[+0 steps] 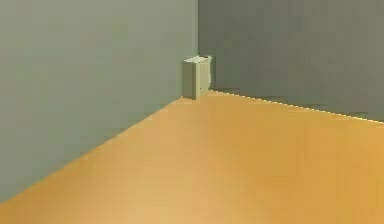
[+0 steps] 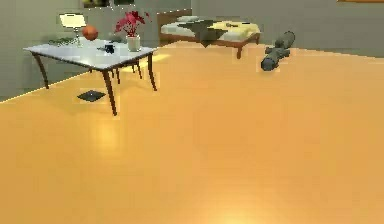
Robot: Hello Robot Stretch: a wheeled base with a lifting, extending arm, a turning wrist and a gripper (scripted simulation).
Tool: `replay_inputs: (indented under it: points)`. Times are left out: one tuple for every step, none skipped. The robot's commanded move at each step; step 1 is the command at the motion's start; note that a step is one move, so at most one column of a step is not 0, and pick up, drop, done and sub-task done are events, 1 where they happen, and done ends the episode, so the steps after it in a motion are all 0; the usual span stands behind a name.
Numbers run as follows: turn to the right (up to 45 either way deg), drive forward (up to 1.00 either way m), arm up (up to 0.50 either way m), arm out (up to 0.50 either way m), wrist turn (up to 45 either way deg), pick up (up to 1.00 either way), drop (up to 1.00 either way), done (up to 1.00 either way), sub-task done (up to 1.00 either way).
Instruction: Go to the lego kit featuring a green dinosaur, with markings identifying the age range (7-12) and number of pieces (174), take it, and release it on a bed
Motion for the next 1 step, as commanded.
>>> replay_inputs:
  points:
    - [-45.0,0.0,0.0,0.0,0.0,0.0,0.0,0.0,0.0]
